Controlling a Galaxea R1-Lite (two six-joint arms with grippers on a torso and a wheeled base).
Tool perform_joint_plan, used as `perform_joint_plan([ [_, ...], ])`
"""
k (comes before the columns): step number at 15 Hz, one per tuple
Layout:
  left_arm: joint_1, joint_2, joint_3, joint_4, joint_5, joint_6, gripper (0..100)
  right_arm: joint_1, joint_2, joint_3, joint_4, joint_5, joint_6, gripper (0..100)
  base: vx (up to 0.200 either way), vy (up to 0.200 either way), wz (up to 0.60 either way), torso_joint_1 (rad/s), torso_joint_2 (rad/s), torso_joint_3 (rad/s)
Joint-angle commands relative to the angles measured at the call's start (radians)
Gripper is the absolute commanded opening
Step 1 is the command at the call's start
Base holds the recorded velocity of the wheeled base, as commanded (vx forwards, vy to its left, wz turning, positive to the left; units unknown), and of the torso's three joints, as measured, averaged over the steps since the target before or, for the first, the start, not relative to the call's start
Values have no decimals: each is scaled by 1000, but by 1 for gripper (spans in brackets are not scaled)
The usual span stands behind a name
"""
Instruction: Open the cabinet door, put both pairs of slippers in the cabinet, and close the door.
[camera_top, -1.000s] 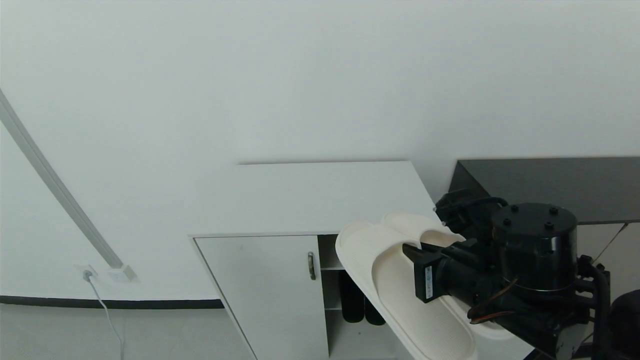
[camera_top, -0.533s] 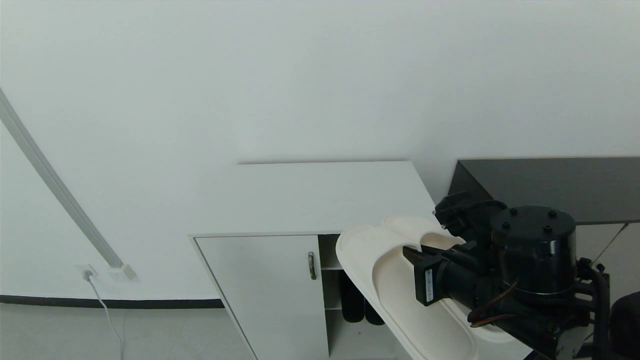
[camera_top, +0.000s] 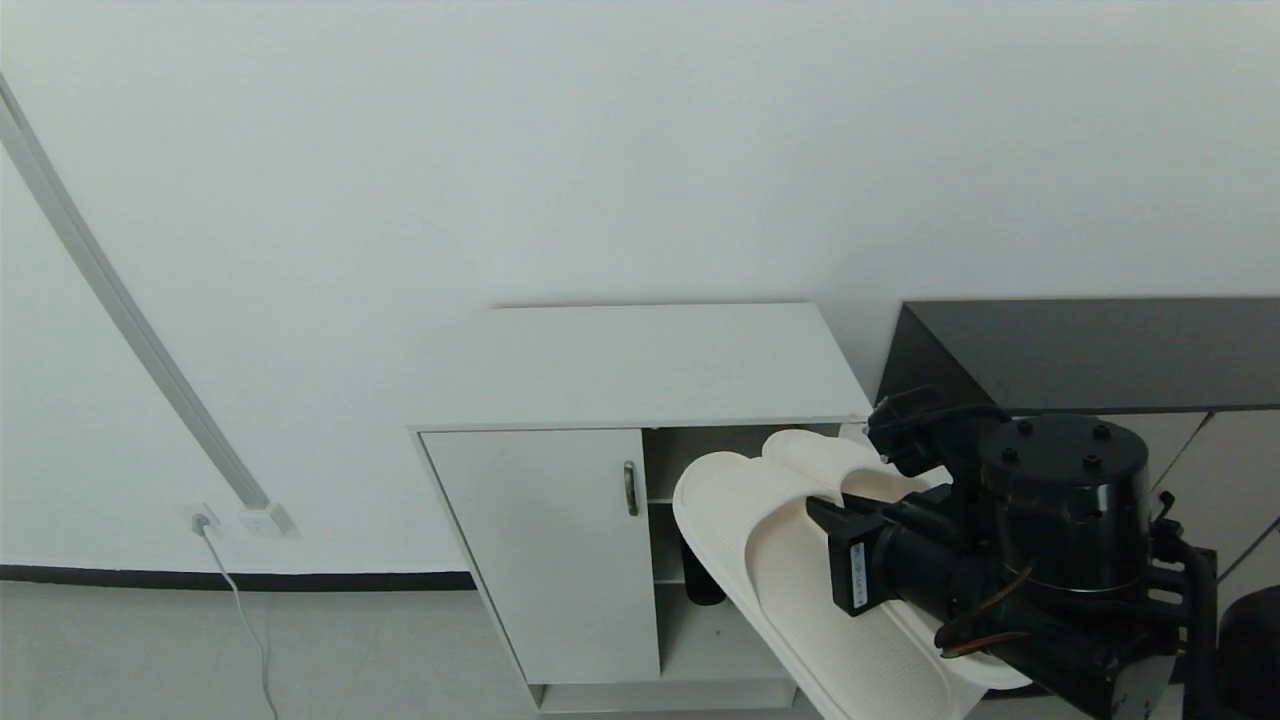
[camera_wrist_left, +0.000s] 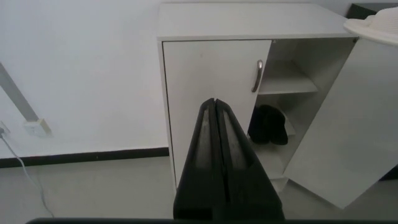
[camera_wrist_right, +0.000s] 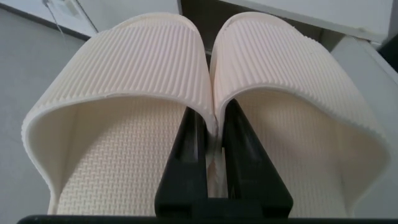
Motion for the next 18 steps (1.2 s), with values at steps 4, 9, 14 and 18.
perform_joint_plan([
  [4,0,1,0,0,0,-1,0,1,0,6,-1,0,0,0,0,0,0,0,0,0],
  [9,0,1,0,0,-1,2,0,1,0,6,-1,0,0,0,0,0,0,2,0,16],
  [14,0,1,0,0,0,0,0,1,3,6,-1,0,0,0,0,0,0,2,1,136],
  [18,0,1,0,0,0,0,0,1,3,12,-2,3,0,0,0,0,0,-9,20,19],
])
